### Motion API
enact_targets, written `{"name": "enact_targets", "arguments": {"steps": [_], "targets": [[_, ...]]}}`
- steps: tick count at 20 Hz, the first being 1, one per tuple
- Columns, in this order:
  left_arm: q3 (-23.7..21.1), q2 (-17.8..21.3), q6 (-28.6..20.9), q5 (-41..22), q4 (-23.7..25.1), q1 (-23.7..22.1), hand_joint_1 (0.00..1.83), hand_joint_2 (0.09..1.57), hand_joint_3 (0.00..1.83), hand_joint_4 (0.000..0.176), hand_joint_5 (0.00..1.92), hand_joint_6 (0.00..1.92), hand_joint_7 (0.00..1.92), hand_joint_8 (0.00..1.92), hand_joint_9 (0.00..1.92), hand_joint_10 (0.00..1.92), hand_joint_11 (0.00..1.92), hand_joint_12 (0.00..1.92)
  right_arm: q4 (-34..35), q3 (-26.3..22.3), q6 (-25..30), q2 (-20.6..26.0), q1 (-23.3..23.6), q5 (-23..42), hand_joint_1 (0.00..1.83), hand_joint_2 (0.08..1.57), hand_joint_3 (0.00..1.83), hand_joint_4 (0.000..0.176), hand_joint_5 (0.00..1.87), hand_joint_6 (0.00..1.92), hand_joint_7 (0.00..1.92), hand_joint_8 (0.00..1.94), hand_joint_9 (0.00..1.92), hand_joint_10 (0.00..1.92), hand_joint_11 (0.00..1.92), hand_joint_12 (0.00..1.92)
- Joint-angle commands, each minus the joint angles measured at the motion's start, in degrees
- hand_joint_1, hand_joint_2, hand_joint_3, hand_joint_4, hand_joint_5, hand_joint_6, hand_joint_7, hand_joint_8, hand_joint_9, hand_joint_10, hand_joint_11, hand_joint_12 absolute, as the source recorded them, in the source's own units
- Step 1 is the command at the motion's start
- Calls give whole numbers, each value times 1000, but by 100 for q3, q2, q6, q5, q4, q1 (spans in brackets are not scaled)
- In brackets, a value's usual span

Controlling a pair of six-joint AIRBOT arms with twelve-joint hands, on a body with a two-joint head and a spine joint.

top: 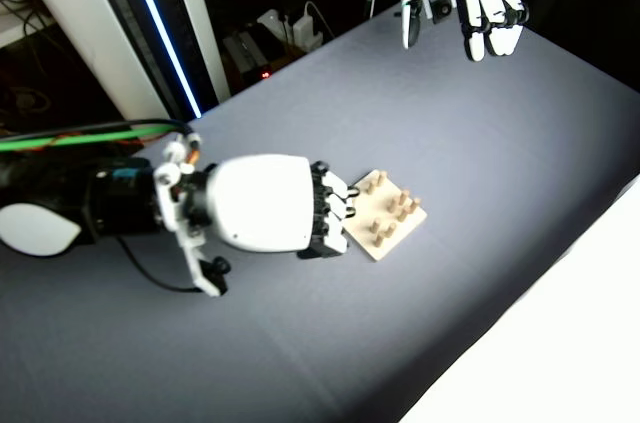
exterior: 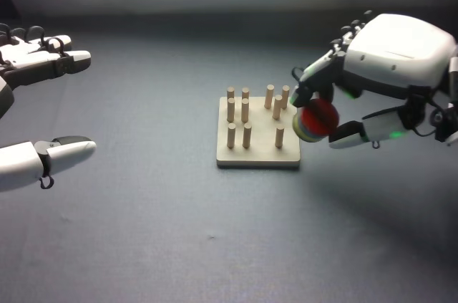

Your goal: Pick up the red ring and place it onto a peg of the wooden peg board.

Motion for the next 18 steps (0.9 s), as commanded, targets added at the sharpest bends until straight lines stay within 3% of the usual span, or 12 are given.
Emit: {"name": "enact_targets", "arguments": {"steps": [1, 2, 3, 5, 7, 8, 10, 11, 15, 18], "targets": [[-5, 0, -32, -708, -6, -35, 657, 1036, 1, 0, 500, 1, 321, 1, 278, 1, 0, 959, 179, 46, 0, -3, 104, 517, 1284, 1052, 0, 0, 1079, 651, 1198, 833, 1132, 1131, 882, 1614], [-3, -1, -32, -706, -7, -35, 674, 1034, 0, 0, 508, 2, 322, 1, 273, 0, 0, 937, 155, 64, 0, -40, 124, 478, 1289, 1049, 0, 0, 1108, 582, 1192, 862, 1117, 1158, 855, 1638], [-1, -3, -32, -700, -7, -35, 663, 1041, 2, 0, 506, 0, 326, 1, 285, 4, 0, 955, 111, 89, 0, -87, 150, 429, 1282, 1045, 0, 0, 1095, 639, 1214, 786, 1125, 1066, 880, 1529], [3, -11, -33, -687, -7, -35, 673, 1045, 1, 0, 489, 1, 315, 1, 267, 2, 0, 866, -1, 125, 0, -185, 225, 336, 1270, 1052, 0, 0, 1068, 713, 1209, 759, 1146, 754, 802, 1326], [9, -15, -34, -664, -6, -35, 671, 1046, 0, 0, 492, 1, 318, 2, 280, 5, 0, 906, -51, 156, 0, -282, 286, 304, 1294, 1034, 0, 0, 1176, 448, 1205, 843, 1172, 893, 873, 1405], [12, -18, -34, -661, -6, -35, 671, 1046, 0, 0, 492, 1, 318, 2, 280, 5, 0, 906, -65, 160, 0, -293, 294, 297, 1294, 1034, 0, 0, 1176, 448, 1205, 843, 1172, 893, 873, 1405], [18, -27, -37, -657, -6, -35, 664, 1052, 1, 0, 496, 0, 323, 0, 291, 3, 0, 940, -101, 168, 0, -331, 312, 284, 1295, 1016, 0, 0, 1180, 480, 1284, 659, 1270, 651, 942, 1283], [21, -31, -38, -655, -6, -35, 678, 1053, 0, 0, 488, 0, 322, 0, 283, 2, 0, 921, -104, 170, 0, -343, 316, 282, 1288, 1021, 1, 0, 1154, 543, 1276, 655, 1290, 577, 959, 1303], [36, -40, -60, -648, -4, -36, 679, 1060, 2, 0, 480, 2, 313, 1, 279, 2, 0, 917, -181, 230, 0, -443, 330, 191, 1281, 1031, 1, 0, 1127, 596, 1249, 693, 1261, 560, 923, 1302], [44, -43, -69, -649, 2, -36, 678, 1054, 1, 0, 481, 1, 312, 3, 265, 1, 0, 876, -218, 284, 0, -524, 330, 108, 1283, 1022, 0, 0, 1147, 579, 1283, 616, 1296, 501, 967, 1238]]}}
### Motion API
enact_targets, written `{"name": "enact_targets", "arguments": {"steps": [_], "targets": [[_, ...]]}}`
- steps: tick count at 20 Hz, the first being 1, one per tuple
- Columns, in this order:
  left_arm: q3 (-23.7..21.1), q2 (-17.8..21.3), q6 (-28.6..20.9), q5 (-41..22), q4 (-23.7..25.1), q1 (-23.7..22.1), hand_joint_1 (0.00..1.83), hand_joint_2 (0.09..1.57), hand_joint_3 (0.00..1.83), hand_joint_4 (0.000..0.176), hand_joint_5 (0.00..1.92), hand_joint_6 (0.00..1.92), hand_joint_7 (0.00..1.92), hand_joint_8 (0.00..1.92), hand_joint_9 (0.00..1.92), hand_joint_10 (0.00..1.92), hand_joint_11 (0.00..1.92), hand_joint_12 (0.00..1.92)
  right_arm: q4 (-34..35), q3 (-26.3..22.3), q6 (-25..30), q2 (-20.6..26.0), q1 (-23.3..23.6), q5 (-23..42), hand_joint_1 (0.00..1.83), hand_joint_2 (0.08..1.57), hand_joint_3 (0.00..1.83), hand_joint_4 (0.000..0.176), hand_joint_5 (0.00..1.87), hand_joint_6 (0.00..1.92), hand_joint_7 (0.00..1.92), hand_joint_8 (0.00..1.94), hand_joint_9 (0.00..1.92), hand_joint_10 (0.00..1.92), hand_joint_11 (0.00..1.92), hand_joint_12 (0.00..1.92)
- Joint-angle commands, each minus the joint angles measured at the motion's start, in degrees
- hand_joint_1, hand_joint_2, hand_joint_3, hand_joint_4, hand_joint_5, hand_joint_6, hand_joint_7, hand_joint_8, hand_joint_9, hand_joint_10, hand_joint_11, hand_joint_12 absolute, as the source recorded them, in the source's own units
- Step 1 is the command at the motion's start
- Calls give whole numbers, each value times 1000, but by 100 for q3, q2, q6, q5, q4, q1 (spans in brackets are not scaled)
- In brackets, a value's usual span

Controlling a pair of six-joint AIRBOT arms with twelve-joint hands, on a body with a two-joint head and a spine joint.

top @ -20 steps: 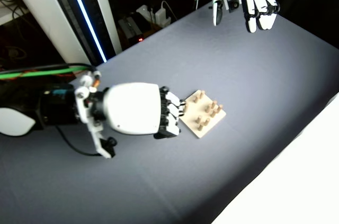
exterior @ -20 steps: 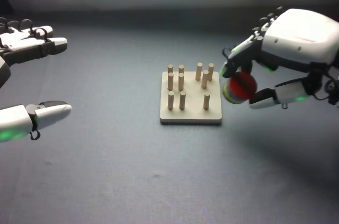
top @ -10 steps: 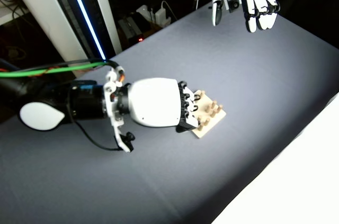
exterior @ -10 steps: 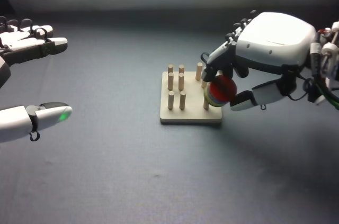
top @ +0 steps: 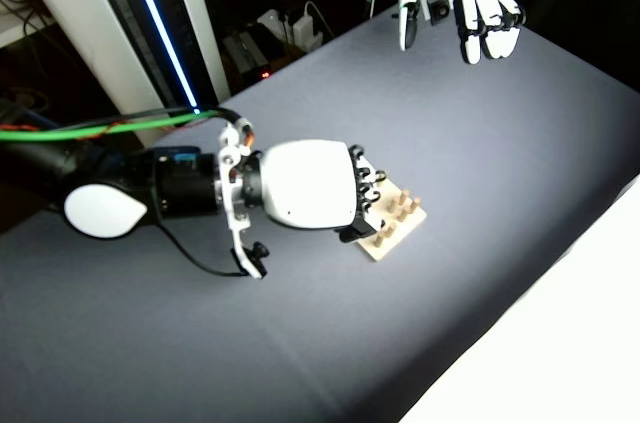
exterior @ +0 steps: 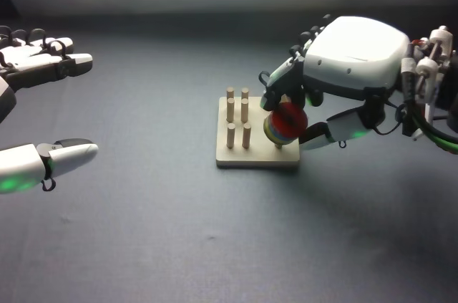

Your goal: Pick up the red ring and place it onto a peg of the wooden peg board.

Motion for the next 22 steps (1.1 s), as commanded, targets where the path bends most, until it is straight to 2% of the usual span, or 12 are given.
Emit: {"name": "enact_targets", "arguments": {"steps": [1, 6, 7, 9, 10, 11, 14, 18, 19, 20, 21, 22], "targets": [[36, -12, -25, -696, 2, -37, 679, 1053, 0, 0, 480, 1, 310, 1, 268, 2, 0, 896, 133, 22, 0, -16, 59, 466, 1286, 1019, 0, 0, 1162, 543, 1286, 622, 1310, 487, 961, 1251], [57, -45, -47, -690, 3, -37, 691, 1054, 1, 0, 482, 0, 306, 0, 264, 1, 0, 901, 119, 112, -5, -117, 66, 375, 1277, 1021, 0, 0, 1136, 625, 1294, 559, 1312, 385, 955, 1164], [59, -46, -51, -690, 3, -38, 702, 1056, 1, 0, 484, 1, 308, 1, 268, 3, 0, 902, 83, 107, -11, -120, 66, 375, 1381, 1012, 0, 0, 1124, 543, 1331, 349, 1219, 817, 939, 1143], [58, -48, -57, -699, 2, -37, 727, 1058, 1, 0, 484, 1, 308, 1, 266, 2, 0, 904, 87, 84, -25, -117, 79, 398, 1125, 1002, 0, 0, 709, 38, 948, 25, 920, 264, 581, 1094], [57, -52, -60, -701, 1, -37, 721, 1047, 0, 0, 495, 2, 313, 2, 262, 2, 0, 869, 130, 81, -25, -116, 95, 428, 861, 977, 0, 94, 266, 1, 438, 0, 583, 34, 252, 1090], [56, -59, -63, -708, 1, -37, 725, 1046, 0, 0, 505, 3, 334, 5, 293, 10, 0, 956, 209, 61, -25, -115, 98, 487, 811, 957, 0, 130, 170, 0, 330, 0, 461, 6, 64, 1125], [45, -63, -69, -753, -23, -36, 733, 1040, 0, 0, 516, 3, 355, 6, 320, 13, 0, 1002, 321, -9, -25, -84, 97, 593, 864, 929, 0, 114, 112, 0, 268, 0, 342, 1, 2, 969], [-3, -77, -93, -1010, -92, -35, 706, 1047, 0, 0, 496, 0, 325, 2, 318, 9, 0, 1032, 1053, -433, -71, 451, -276, 1542, 908, 924, 0, 131, 87, 7, 217, 4, 247, 4, 0, 700], [-6, -99, -154, -1139, -99, -35, 685, 1059, 4, 0, 511, 4, 383, 8, 367, 15, 0, 1078, 1359, -602, -85, 690, -534, 1979, 790, 913, 0, 169, 65, 1, 191, 1, 191, 0, 0, 445], [-14, -111, -214, -1303, -103, -35, 685, 1059, 4, 0, 511, 4, 383, 8, 367, 15, 0, 1078, 1667, -752, -85, 892, -801, 2468, 790, 913, 0, 169, 65, 1, 191, 1, 191, 0, 0, 445], [-49, -111, -248, -1526, -103, -35, 725, 1089, 4, 0, 469, 0, 371, 0, 319, 6, 0, 937, 1983, -946, -85, 1126, -1129, 3039, 840, 925, 6, 108, 102, 1, 184, 0, 221, 4, 0, 561], [-73, -105, -271, -1656, -102, -35, 823, 1105, 5, 0, 436, 0, 320, 0, 255, 2, 0, 755, 2136, -1054, -86, 1238, -1289, 3341, 881, 945, 9, 90, 124, 6, 213, 7, 236, 7, 0, 507]]}}
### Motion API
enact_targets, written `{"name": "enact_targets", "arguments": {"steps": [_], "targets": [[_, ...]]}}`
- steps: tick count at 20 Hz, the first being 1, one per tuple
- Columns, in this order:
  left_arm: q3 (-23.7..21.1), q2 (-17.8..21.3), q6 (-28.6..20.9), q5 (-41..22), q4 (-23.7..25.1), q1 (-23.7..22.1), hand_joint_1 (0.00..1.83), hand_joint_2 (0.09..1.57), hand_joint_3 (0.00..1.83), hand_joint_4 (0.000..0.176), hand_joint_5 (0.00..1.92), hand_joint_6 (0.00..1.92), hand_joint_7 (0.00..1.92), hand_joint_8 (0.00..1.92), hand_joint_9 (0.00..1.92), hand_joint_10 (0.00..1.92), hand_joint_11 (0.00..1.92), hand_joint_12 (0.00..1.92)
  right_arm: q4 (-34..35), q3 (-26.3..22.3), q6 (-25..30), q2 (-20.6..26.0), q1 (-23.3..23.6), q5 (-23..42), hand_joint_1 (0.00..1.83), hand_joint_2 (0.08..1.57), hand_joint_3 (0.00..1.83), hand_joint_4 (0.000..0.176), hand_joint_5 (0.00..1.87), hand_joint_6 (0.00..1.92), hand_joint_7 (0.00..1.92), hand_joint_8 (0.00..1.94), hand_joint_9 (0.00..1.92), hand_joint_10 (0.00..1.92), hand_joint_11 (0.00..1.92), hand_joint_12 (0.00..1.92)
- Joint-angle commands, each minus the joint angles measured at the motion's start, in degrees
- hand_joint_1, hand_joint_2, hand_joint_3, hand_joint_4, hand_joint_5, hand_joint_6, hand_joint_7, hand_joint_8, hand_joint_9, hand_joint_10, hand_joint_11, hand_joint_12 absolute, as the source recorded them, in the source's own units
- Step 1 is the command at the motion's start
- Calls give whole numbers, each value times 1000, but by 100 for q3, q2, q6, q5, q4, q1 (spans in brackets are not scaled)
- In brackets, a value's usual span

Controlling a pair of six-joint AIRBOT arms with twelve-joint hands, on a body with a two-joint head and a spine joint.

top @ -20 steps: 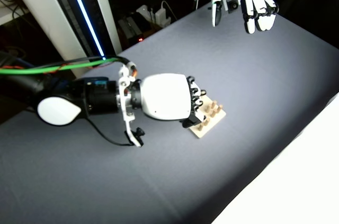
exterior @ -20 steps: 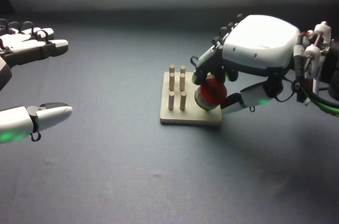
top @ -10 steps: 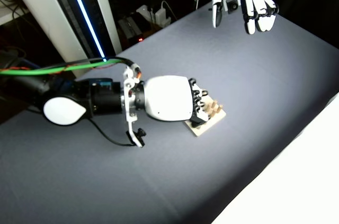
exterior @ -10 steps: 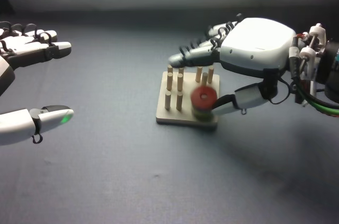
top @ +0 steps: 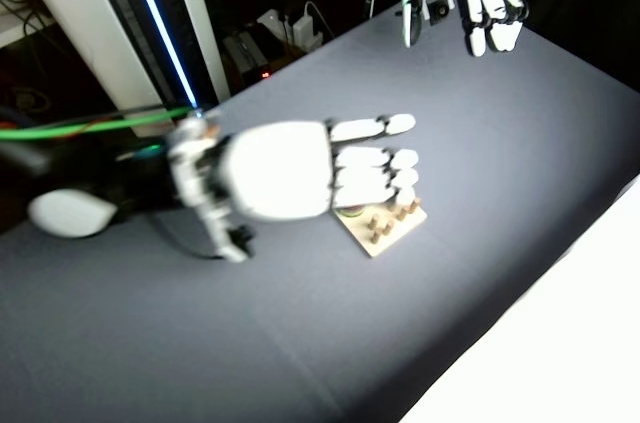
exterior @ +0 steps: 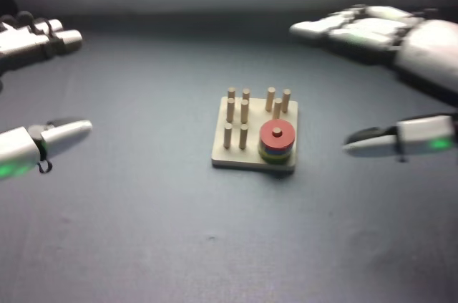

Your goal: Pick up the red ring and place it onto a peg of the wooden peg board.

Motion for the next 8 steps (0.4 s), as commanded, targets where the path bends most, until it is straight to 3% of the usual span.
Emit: {"name": "enact_targets", "arguments": {"steps": [1, 2, 3, 4, 5, 6, 7, 8], "targets": [[-9, 1, -117, -1045, 157, -29, 834, 1120, 5, 0, 406, 0, 297, 0, 237, 0, 0, 691, 293, -161, 30, 36, -110, 1515, 902, 959, 3, 82, 139, 2, 240, 3, 272, 7, 9, 516], [-19, 2, -219, -1245, 186, -22, 834, 1120, 5, 0, 406, 0, 297, 0, 237, 0, 0, 691, 459, -291, 30, 90, -352, 1880, 902, 959, 3, 82, 139, 2, 240, 3, 272, 7, 9, 516], [-22, -3, -285, -1395, 206, -22, 804, 1111, 1, 28, 377, 0, 256, 2, 196, 2, 0, 588, 608, -389, 30, 133, -543, 2185, 870, 997, 0, 83, 130, 0, 262, 1, 303, 4, 46, 500], [-31, -21, -337, -1562, 246, -22, 650, 1146, 14, 19, 149, 2, 146, 0, 169, 0, 0, 565, 815, -496, 30, 209, -835, 2630, 745, 1106, 13, 33, 235, 12, 381, 12, 454, 18, 161, 620], [-43, -18, -371, -1579, 280, -22, 703, 1152, 12, 26, 124, 3, 150, 6, 174, 3, 0, 552, 916, -551, 30, 293, -938, 2888, 643, 1159, 3, 43, 278, 4, 430, 5, 529, 14, 201, 698], [-47, -2, -373, -1582, 327, -42, 637, 1121, 1, 39, 154, 3, 218, 5, 223, 8, 0, 747, 979, -600, 29, 319, -1016, 3152, 521, 1196, 0, 0, 325, 2, 532, 6, 628, 18, 265, 813], [-26, -3, -383, -1582, 332, -63, 601, 1176, 8, 0, 193, 5, 318, 13, 348, 33, 0, 1007, 1013, -637, 28, 334, -1070, 3367, 431, 1288, 2, 0, 337, 1, 573, 3, 740, 22, 431, 768], [0, -12, -424, -1583, 332, -84, 478, 1215, 11, 0, 130, 0, 308, 3, 394, 32, 0, 1113, 1020, -670, 8, 343, -1103, 3573, 330, 1365, 1, 0, 429, 8, 592, 2, 772, 12, 509, 710]]}}
